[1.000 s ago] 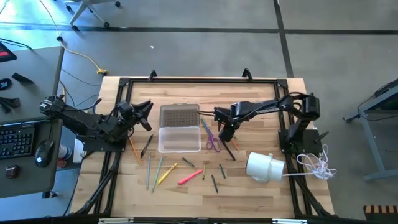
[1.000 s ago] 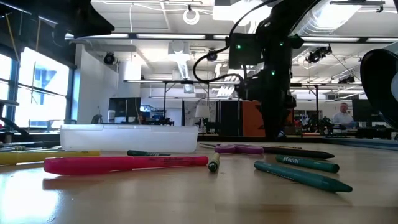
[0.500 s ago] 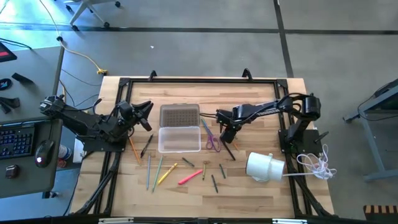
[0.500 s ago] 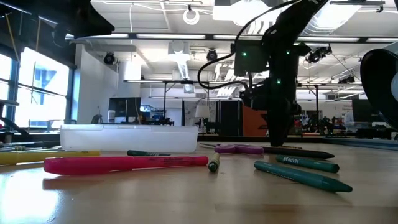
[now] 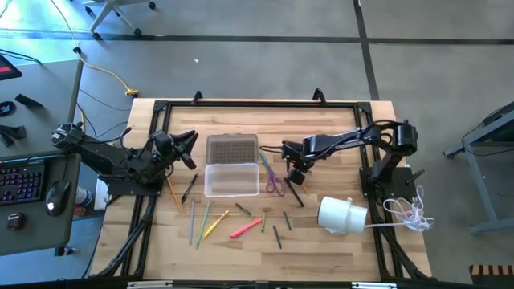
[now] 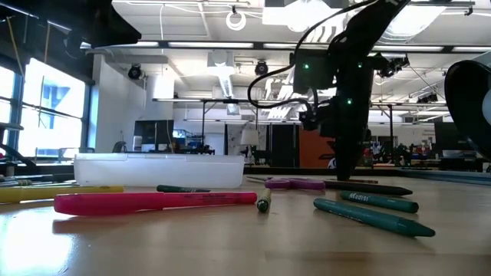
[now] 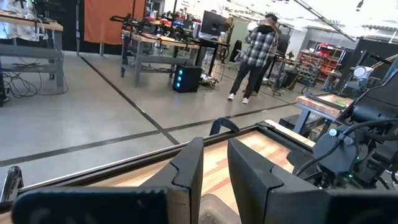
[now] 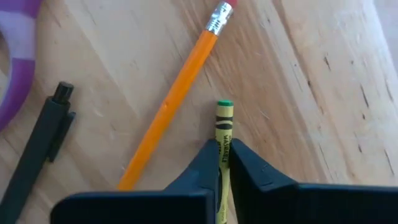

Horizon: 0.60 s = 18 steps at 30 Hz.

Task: Pick & place school supplies into a supply box
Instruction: Put the green crayon into the gray supply box

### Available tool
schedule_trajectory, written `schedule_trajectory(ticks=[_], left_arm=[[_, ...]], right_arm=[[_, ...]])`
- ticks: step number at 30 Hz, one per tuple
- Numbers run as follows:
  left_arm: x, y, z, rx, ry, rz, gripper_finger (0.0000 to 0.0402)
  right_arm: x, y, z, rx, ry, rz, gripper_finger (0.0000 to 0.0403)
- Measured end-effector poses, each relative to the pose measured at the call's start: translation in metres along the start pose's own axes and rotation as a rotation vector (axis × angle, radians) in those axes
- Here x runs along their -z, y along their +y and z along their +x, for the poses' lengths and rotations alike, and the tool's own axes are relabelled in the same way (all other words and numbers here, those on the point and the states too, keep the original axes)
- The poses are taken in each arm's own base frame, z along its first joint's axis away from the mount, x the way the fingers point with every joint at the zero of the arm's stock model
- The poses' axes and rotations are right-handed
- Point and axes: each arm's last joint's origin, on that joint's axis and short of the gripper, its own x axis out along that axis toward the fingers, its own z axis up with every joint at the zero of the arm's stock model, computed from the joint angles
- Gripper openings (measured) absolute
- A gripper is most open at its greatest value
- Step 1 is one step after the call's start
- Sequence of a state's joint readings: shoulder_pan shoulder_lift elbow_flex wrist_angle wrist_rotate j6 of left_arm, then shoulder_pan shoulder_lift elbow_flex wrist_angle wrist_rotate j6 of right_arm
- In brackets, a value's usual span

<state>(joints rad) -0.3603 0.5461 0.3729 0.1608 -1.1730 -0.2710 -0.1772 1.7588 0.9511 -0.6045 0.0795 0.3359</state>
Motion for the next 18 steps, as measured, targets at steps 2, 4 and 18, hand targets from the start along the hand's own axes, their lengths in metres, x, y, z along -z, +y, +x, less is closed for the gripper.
schedule_trajectory(ticks=[2,4,18], left_arm=[[0.0,0.0,0.0,0.007,0.002,0.0,0.0111],[0.0,0.0,0.0,0.007,0.002,0.0,0.0111],[0.0,0.0,0.0,0.007,0.0,-0.005,0.0111]], right_arm=[[-0.002,0.0,-0.006,0.006,0.003,-0.003,0.0016],[-0.007,0.001,-0.016,0.014,-0.007,-0.008,0.0018],[-0.098,0.05,-0.085,-0.351,-0.559,-0.364,0.0003]])
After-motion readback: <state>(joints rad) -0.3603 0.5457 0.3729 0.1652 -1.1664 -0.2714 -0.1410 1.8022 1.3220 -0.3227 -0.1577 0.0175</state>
